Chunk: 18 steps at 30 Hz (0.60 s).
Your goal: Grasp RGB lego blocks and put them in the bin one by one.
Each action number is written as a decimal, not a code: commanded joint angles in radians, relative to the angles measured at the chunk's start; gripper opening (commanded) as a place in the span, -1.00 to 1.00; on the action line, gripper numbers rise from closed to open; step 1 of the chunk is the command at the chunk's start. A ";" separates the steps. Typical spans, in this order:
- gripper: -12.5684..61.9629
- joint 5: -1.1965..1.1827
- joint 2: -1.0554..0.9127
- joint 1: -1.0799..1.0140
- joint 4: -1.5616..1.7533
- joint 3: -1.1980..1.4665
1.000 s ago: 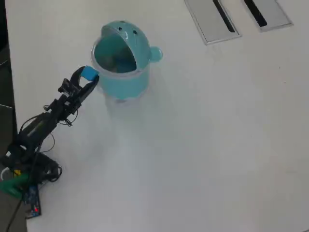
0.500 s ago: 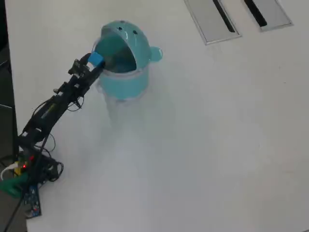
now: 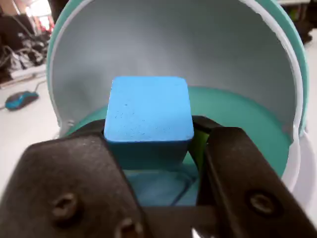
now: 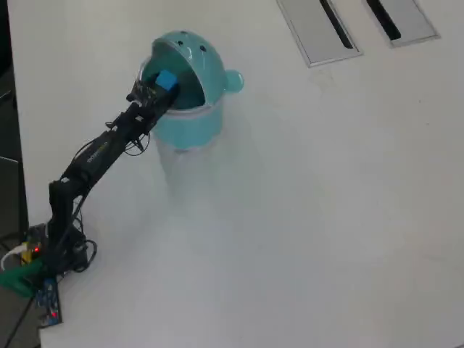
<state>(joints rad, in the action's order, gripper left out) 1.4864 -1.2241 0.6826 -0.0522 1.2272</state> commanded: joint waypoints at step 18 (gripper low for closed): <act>0.12 0.181 -0.118 -0.002 0.078 0.061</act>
<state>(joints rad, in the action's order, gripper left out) 1.6429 -1.2778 0.6796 -0.0092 1.3085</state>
